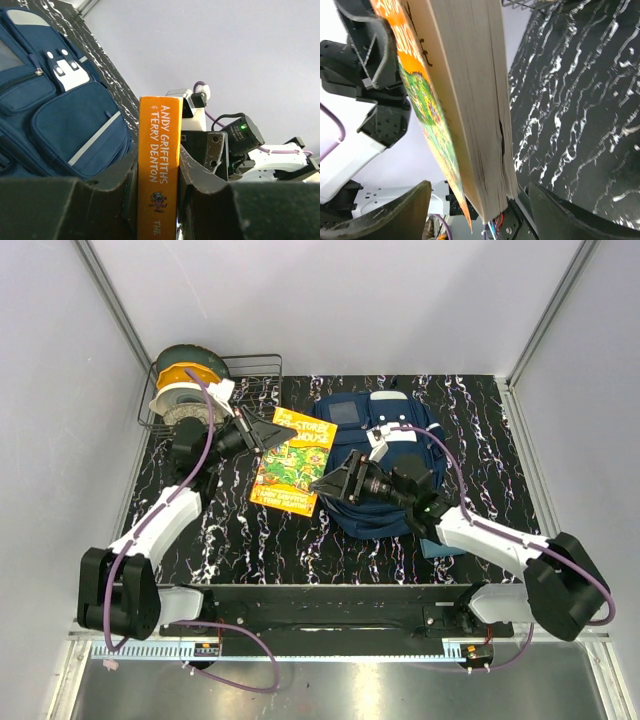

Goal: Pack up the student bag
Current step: Pick up the book from the center of the board.

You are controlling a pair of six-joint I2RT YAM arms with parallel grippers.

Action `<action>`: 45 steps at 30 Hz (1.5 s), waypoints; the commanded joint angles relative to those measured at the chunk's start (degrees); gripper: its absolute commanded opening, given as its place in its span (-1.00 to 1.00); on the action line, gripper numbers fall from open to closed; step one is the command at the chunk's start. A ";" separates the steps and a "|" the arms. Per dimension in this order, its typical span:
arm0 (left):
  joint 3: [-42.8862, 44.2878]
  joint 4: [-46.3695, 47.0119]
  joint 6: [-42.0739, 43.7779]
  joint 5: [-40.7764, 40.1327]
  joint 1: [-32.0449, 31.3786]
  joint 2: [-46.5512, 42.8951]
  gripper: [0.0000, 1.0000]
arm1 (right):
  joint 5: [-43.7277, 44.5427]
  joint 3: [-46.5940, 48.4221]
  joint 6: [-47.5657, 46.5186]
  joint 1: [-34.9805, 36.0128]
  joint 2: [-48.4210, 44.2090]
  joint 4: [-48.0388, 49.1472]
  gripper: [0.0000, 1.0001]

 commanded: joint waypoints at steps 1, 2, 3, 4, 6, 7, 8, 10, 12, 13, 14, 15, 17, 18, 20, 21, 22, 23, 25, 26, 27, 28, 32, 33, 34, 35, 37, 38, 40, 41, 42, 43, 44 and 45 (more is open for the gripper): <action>1.16 16.67 -8.83 3.16 -0.29 1.70 -1.00 | -5.17 2.21 0.38 -0.02 4.81 10.23 0.66; 1.07 17.90 -10.67 4.12 -0.46 2.14 -1.00 | -6.22 2.48 0.91 -0.10 5.88 12.67 0.67; 0.98 20.61 -11.47 4.39 -0.55 2.84 -1.00 | -6.66 2.40 1.61 -0.10 8.07 14.87 0.66; 0.72 22.12 -12.26 4.48 -0.64 2.94 -1.00 | -7.02 2.05 3.70 -0.02 9.31 16.98 0.67; 0.19 25.28 -14.46 4.75 -0.73 3.20 -1.00 | -8.25 2.05 5.48 -0.02 12.46 23.05 0.67; 0.19 25.82 -14.81 4.92 -0.73 3.29 -1.00 | -8.68 2.13 7.22 -0.10 13.53 24.98 0.67; 0.19 25.91 -15.08 5.45 -0.73 3.46 -1.00 | -9.39 2.05 8.20 -0.02 14.41 29.35 0.67; -0.07 25.91 -15.08 5.63 -0.73 3.46 -1.00 | -10.27 1.96 10.83 -0.02 16.52 33.24 0.65; -0.60 25.91 -14.73 5.71 -0.73 3.46 -1.00 | -11.23 2.05 11.81 -0.02 18.01 37.21 0.64; -0.77 25.65 -14.55 5.63 -0.82 3.55 -1.00 | -11.67 2.05 12.94 -0.02 18.28 38.26 0.55; -1.21 25.74 -14.55 5.45 -0.73 3.47 -1.00 | -12.29 1.87 13.39 -0.02 18.63 40.53 0.51; -1.39 26.00 -14.55 5.36 -0.82 3.64 -1.00 | -12.47 1.61 14.09 -0.02 18.90 41.51 0.44; -1.74 25.56 -13.94 5.19 -0.82 3.47 -1.00 | -12.56 0.99 14.27 -0.02 18.90 43.10 0.10; -1.83 24.08 -13.33 5.10 -0.82 3.38 -1.00 | -12.56 0.82 14.36 -0.02 18.55 43.45 0.00; -2.01 21.79 -10.88 4.49 -0.73 2.94 -1.00 | -12.47 0.29 14.45 -0.02 18.37 44.16 -0.38; -2.01 18.91 -9.82 4.22 -0.82 2.33 -1.00 | -12.56 0.29 14.45 -0.02 18.11 44.25 -0.53; -1.83 17.23 -8.67 4.05 -0.73 1.97 -1.00 | -12.56 0.20 14.45 -0.02 17.85 44.16 -0.73; -1.57 15.30 -5.70 3.61 -0.82 1.54 -1.00 | -12.56 0.11 14.36 -0.02 17.58 44.25 -1.00; 0.35 6.44 -1.30 3.43 -0.90 0.22 -0.74 | -12.03 -0.15 13.75 -0.02 16.35 41.64 -1.00; 1.24 2.40 4.72 2.82 -0.82 -0.40 -0.45 | -11.68 -0.24 12.87 -0.02 15.57 39.61 -1.00; 2.38 -6.52 8.18 2.47 -0.90 -1.62 0.02 | -11.33 -0.15 10.43 -0.02 13.56 37.07 -1.00; 4.65 -10.87 11.69 1.85 -1.08 -2.33 0.24 | -11.15 0.20 8.66 -0.10 12.32 29.73 -1.00; 9.85 -26.71 28.65 0.96 -1.08 -4.62 0.76 | -11.50 2.65 -2.14 -0.10 6.08 10.63 -1.00; 10.73 -30.74 30.52 1.49 -0.99 -4.53 0.83 | -11.76 4.40 -6.60 -0.10 3.98 6.58 -1.00; 12.48 -32.17 32.02 2.54 -1.08 -4.27 0.89 | -12.55 5.11 -8.47 -0.10 3.00 0.63 -1.00; 13.19 -32.27 33.77 5.60 -1.08 -3.83 0.93 | -13.25 5.64 -9.97 -0.19 2.12 -1.26 -1.00; 14.68 -34.55 34.49 8.86 -1.08 -2.08 0.98 | -16.31 6.96 -13.14 -0.45 0.62 -4.95 -1.00; 14.95 -34.64 34.49 11.23 -1.08 -1.46 0.98 | -17.47 7.58 -14.02 -0.98 0.53 -6.10 -1.00; 15.92 -35.43 34.84 12.39 -1.08 0.12 0.98 | -20.36 8.90 -16.04 -1.42 0.27 -8.99 -1.00; 16.27 -35.78 35.80 13.18 -1.08 0.65 0.98 | -20.99 9.42 -16.75 -1.68 0.27 -10.14 -1.00; 16.62 -37.09 36.42 13.62 -1.08 0.83 0.98 | -21.60 10.21 -18.06 -1.77 0.18 -11.03 -1.00; 17.58 -37.89 37.21 14.15 -1.08 1.18 0.98 | -22.04 10.48 -18.59 -1.86 0.09 -12.17 -1.00; 17.94 -38.33 37.74 15.55 -1.08 1.79 0.98 | -22.05 10.57 -18.86 -1.95 -0.08 -12.26 -1.00; 18.21 -38.42 37.66 16.52 -1.08 2.23 0.98 | -22.14 10.66 -19.04 -2.04 -0.26 -12.18 -1.00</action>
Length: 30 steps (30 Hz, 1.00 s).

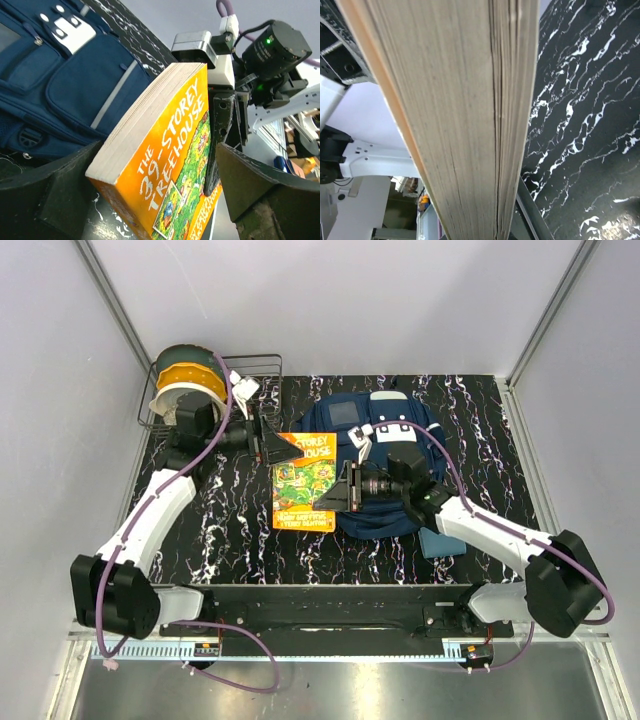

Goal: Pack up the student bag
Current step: Pick up the book from the center of the board.

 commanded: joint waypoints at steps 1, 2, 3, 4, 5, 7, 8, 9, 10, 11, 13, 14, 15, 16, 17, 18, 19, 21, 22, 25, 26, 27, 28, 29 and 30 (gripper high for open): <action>3.74 -2.99 4.52 7.28 -0.01 1.82 0.98 | -4.54 4.01 -5.49 -0.73 -2.49 -1.84 -1.00; 3.74 -2.99 4.43 8.68 -0.01 2.34 0.98 | -4.98 4.19 -5.66 -0.64 -2.40 -2.01 -1.00; 3.65 -2.99 4.43 9.30 -0.10 2.35 0.98 | -5.51 4.71 -6.19 -0.64 -2.32 -2.36 -1.00; 3.48 -2.99 4.43 9.65 -0.10 2.35 0.97 | -5.77 4.89 -6.54 -0.73 -2.14 -3.06 -1.00; 3.39 -2.91 4.52 10.09 -0.27 2.52 0.92 | -5.86 5.16 -6.89 -0.81 -2.14 -3.68 -1.00; 3.04 -2.82 4.61 10.80 -0.80 2.78 0.78 | -6.74 5.60 -8.12 -0.90 -2.05 -5.08 -1.00; 2.95 -2.82 4.61 11.58 -0.89 3.05 0.73 | -6.74 5.86 -8.56 -0.99 -2.14 -5.87 -1.00; 2.95 -2.73 4.61 11.77 -1.24 3.14 0.66 | -6.39 6.12 -9.17 -0.99 -2.23 -6.49 -1.00; 2.78 -2.90 4.61 12.12 -1.94 3.23 0.53 | -6.74 6.12 -9.53 -1.25 -2.31 -6.76 -1.00; 2.77 -2.99 4.87 12.55 -2.29 3.57 0.46 | -6.92 6.21 -9.71 -1.34 -2.49 -7.11 -1.00; 3.04 -4.74 5.83 12.47 -3.60 3.93 0.21 | -6.92 6.65 -10.58 -1.52 -2.58 -8.33 -1.00; 3.12 -5.36 6.97 12.21 -4.05 4.19 0.08 | -6.92 6.74 -10.85 -1.60 -2.67 -8.78 -1.00; 3.21 -6.67 7.42 12.21 -4.31 4.28 -0.06 | -6.83 7.00 -11.11 -1.69 -2.75 -9.13 -1.00; 3.04 -6.86 7.60 11.95 -4.84 4.28 -0.23 | -6.74 7.00 -11.37 -1.78 -2.67 -9.48 -1.00; 2.95 -6.86 7.68 11.42 -5.02 4.11 -0.51 | -6.66 7.09 -11.38 -1.87 -2.84 -9.66 -1.00; 2.78 -6.77 7.77 11.24 -5.19 4.11 -0.66 | -6.39 7.00 -11.64 -1.96 -3.02 -9.83 -1.00; 2.69 -6.86 7.77 10.89 -5.19 4.02 -0.81 | -5.52 7.00 -11.64 -2.04 -3.02 -10.18 -1.00; 2.77 -6.95 7.51 9.49 -5.19 3.67 -1.00 | -3.76 7.00 -11.90 -2.13 -3.28 -10.97 -0.90; 2.86 -6.95 6.99 8.44 -5.11 3.67 -1.00 | -0.36 6.83 -11.73 -2.22 -3.37 -12.02 -0.85; 2.16 -5.64 4.28 0.03 -5.19 3.05 -1.00 | 5.19 6.48 -10.85 -2.40 -4.07 -13.35 -0.02; 1.81 -4.41 3.21 -2.45 -5.11 2.70 -1.00 | 5.99 6.39 -10.68 -2.48 -4.60 -13.61 0.26; 1.11 -3.36 2.33 -4.04 -5.11 2.44 -1.00 | 7.05 6.04 -10.33 -2.48 -5.04 -13.88 0.48; 0.67 -2.30 0.50 -6.14 -4.76 2.44 -1.00 | 10.36 5.69 -9.97 -2.48 -5.56 -14.23 0.53; 0.23 0.58 -0.91 -7.12 -4.49 1.83 -1.00 | 12.83 5.25 -8.93 -2.66 -6.79 -14.75 0.58; -0.82 2.09 -2.32 -8.26 -4.23 1.47 -1.00 | 18.16 4.46 -8.31 -2.66 -7.58 -15.45 0.65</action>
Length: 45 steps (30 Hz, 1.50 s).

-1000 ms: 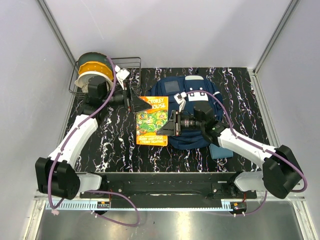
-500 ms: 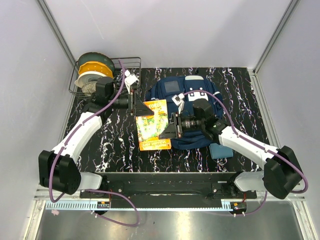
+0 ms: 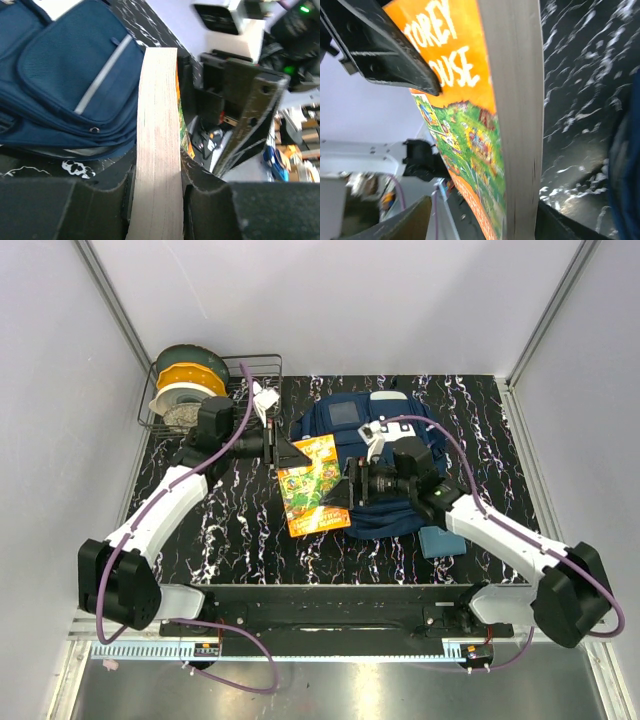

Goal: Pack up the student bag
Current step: Pick up the book from the center of the board.

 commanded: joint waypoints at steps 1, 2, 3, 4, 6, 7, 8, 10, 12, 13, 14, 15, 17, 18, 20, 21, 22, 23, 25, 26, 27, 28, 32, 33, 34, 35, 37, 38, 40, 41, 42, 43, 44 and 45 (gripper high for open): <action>-1.81 8.77 -7.61 -10.82 1.84 -3.36 -1.00 | 15.58 0.92 2.41 -0.69 -5.79 -1.57 0.67; -2.08 10.69 -8.86 -12.49 2.46 -3.71 -1.00 | 17.87 -0.31 4.06 -0.69 -7.63 -2.03 0.68; -2.77 10.88 -10.09 -14.25 3.86 -4.24 -1.00 | 22.85 -1.28 5.65 -0.69 -8.69 -2.21 0.77; -3.56 11.41 -13.06 -17.14 4.66 -5.20 -1.00 | 24.90 -2.42 7.23 -0.87 -10.01 -2.03 0.79; -6.71 16.84 -17.90 -18.48 7.37 -6.35 -1.00 | 27.20 -6.18 11.10 -0.78 -13.52 1.63 0.82; -7.87 19.47 -23.05 -19.79 8.17 -6.88 -1.00 | 27.73 -7.25 12.16 -0.78 -14.58 2.44 0.83; -8.66 23.41 -25.37 -20.50 8.70 -7.58 -1.00 | 28.26 -8.31 14.95 -0.78 -16.33 3.06 0.84; -9.72 26.25 -30.63 -22.25 9.41 -7.41 -1.00 | 28.62 -11.12 17.43 -0.78 -17.75 6.30 0.85; -10.68 30.73 -33.90 -22.97 9.32 -6.97 -1.00 | 27.65 -13.67 21.12 -0.78 -18.63 10.95 0.85; -11.39 33.01 -37.92 -23.58 9.41 -6.53 -1.00 | 27.48 -14.29 22.52 -0.78 -18.63 12.19 0.85; -12.18 38.51 -40.14 -23.76 9.32 -6.18 -1.00 | 27.39 -15.08 25.06 -0.69 -17.94 13.34 0.85; -13.49 40.74 -41.98 -24.11 9.41 -5.92 -1.00 | 26.60 -15.26 26.13 -0.78 -17.49 15.61 0.85; -14.29 45.66 -45.77 -24.73 9.24 -5.04 -1.00 | 25.63 -15.70 28.50 -0.69 -15.22 18.08 0.85; -14.73 46.30 -46.30 -24.90 9.24 -4.95 -1.00 | 24.84 -15.79 29.38 -0.78 -14.33 20.53 0.85; -15.00 46.83 -46.92 -25.60 9.06 -5.21 -1.00 | 24.31 -15.79 30.79 -0.69 -12.14 23.18 0.85; -15.09 46.83 -46.93 -25.69 8.89 -5.30 -1.00 | 23.96 -16.05 31.50 -0.69 -11.69 26.32 0.85; -15.17 46.74 -46.93 -25.69 8.88 -5.65 -1.00 | 24.04 -16.05 31.76 -0.69 -11.43 27.49 0.85; -15.35 46.83 -47.19 -25.78 8.97 -5.82 -1.00 | 24.05 -15.53 31.51 -0.69 -11.08 28.28 0.85; -16.40 48.40 -48.15 -25.87 8.88 -6.00 -1.00 | 24.83 -14.48 30.45 -0.69 -10.81 27.59 0.86; -16.84 49.20 -48.68 -26.04 8.80 -6.00 -1.00 | 25.01 -13.34 29.58 -0.69 -10.11 27.15 0.86; -18.41 50.42 -49.47 -26.39 8.54 -6.09 -1.00 | 25.27 -12.98 29.31 -0.69 -9.76 27.06 0.87; -19.21 53.22 -51.21 -26.92 8.45 -5.92 -1.00 | 25.36 -12.71 29.39 -0.69 -9.23 27.23 0.87; -20.36 56.49 -53.07 -26.75 8.09 -5.04 -1.00 | 26.24 -12.97 30.27 -0.69 -6.08 30.92 0.87; -20.27 57.02 -53.43 -26.75 7.83 -4.95 -1.00 | 26.24 -12.80 30.36 -0.69 -5.46 32.32 0.87; -20.18 57.81 -53.69 -26.40 7.57 -4.69 -1.00 | 26.16 -12.63 30.45 -0.69 -4.67 33.12 0.87; -20.01 58.17 -53.78 -26.22 7.30 -4.68 -1.00 | 25.98 -12.01 30.97 -0.61 -3.18 33.82 0.87; -19.66 58.08 -53.34 -25.87 6.60 -4.77 -1.00 | 24.75 -11.22 31.68 -0.69 -1.42 35.40 0.88; -19.57 57.91 -53.25 -25.70 6.25 -4.77 -1.00 | 24.49 -10.78 32.20 -0.69 -0.01 36.19 0.87; -19.92 58.08 -53.17 -25.52 5.55 -4.86 -1.00 | 23.87 -10.95 32.91 -0.69 1.66 40.40 0.87; -20.53 58.17 -53.17 -25.61 5.46 -4.95 -1.00 | 23.96 -11.04 33.26 -0.69 2.11 41.72 0.86; -20.88 58.34 -53.08 -25.78 5.02 -5.03 -1.00 | 24.22 -11.04 33.35 -0.78 2.20 43.39 0.86; -21.15 57.82 -52.64 -26.30 4.84 -5.30 -1.00 | 24.40 -10.52 33.00 -0.69 2.28 43.49 0.86; -21.24 57.12 -52.29 -26.74 4.49 -5.56 -1.00 | 24.31 -10.17 32.48 -0.69 2.29 43.32 0.84; -21.06 56.59 -51.50 -27.10 4.32 -5.74 -1.00 | 23.96 -9.90 32.04 -0.69 2.29 43.23 0.83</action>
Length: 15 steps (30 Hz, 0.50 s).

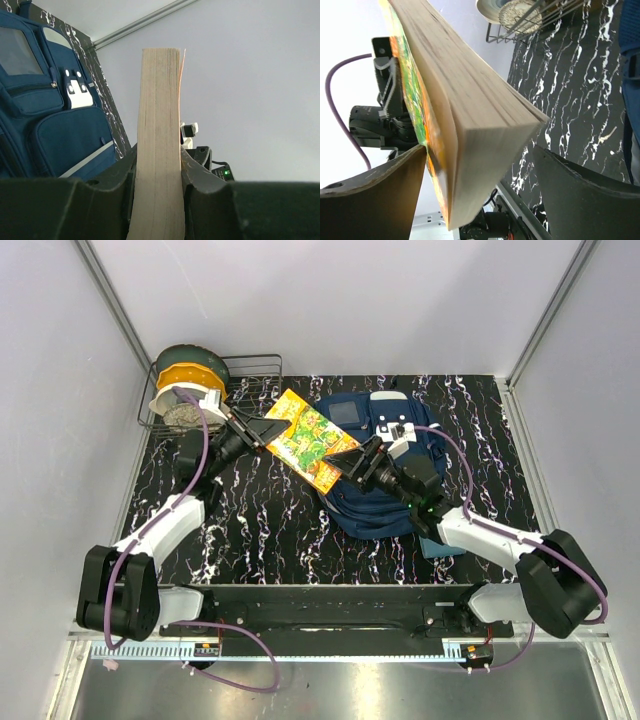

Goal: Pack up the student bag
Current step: Pick up the book from the center of the board.

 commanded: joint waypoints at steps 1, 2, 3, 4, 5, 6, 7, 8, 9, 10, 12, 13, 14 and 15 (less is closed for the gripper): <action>0.44 6.43 -0.26 -1.86 -1.15 -1.74 -1.00 | -1.13 4.00 -0.99 -0.06 -0.03 6.73 0.81; 0.88 6.25 0.00 -1.68 -1.33 -1.65 -1.00 | -1.40 4.18 -1.09 -0.06 -0.03 6.90 0.77; 0.97 6.16 0.18 -1.77 -1.41 -1.65 -1.00 | -1.40 4.01 -1.09 -0.15 -0.03 7.34 0.66; 0.97 6.16 0.26 -1.85 -1.50 -1.56 -1.00 | -1.31 3.48 -0.91 -0.06 -0.03 8.13 0.53; 1.06 6.07 0.27 -1.86 -1.68 -1.56 -1.00 | -1.40 3.13 -0.56 0.03 -0.12 9.96 0.40; 0.97 6.07 0.44 -1.94 -1.77 -1.39 -1.00 | -1.49 2.69 -0.21 -0.06 -0.03 10.77 0.10; 0.97 6.07 0.44 -1.94 -2.03 -1.30 -1.00 | -1.40 2.08 0.40 -0.15 -0.03 11.38 -0.01; 0.80 5.99 0.44 -2.12 -2.12 -1.21 -1.00 | -1.75 1.90 0.67 0.03 -0.12 12.08 -0.10; 0.71 5.98 0.53 -2.21 -2.21 -0.95 -1.00 | -2.01 1.72 0.85 -0.06 -0.12 12.18 -0.18; 0.62 5.98 0.53 -2.12 -2.29 -1.03 -1.00 | -2.28 1.55 1.11 0.03 -0.29 12.18 -0.36; 0.62 5.72 0.53 -2.21 -2.38 -0.51 -1.00 | -2.45 1.19 1.55 -0.06 -0.56 12.09 -0.62; 0.62 5.63 0.53 -2.12 -2.47 -0.42 -0.93 | -2.54 0.93 1.81 -0.15 -0.99 11.92 -1.00; 0.88 5.55 0.53 -1.94 -2.38 -0.33 -0.76 | -1.93 0.67 1.73 0.03 -1.52 10.61 -1.00; 0.97 5.46 0.96 -1.33 -2.47 -0.07 -0.45 | -1.40 0.67 1.46 -0.06 -2.13 9.21 -1.00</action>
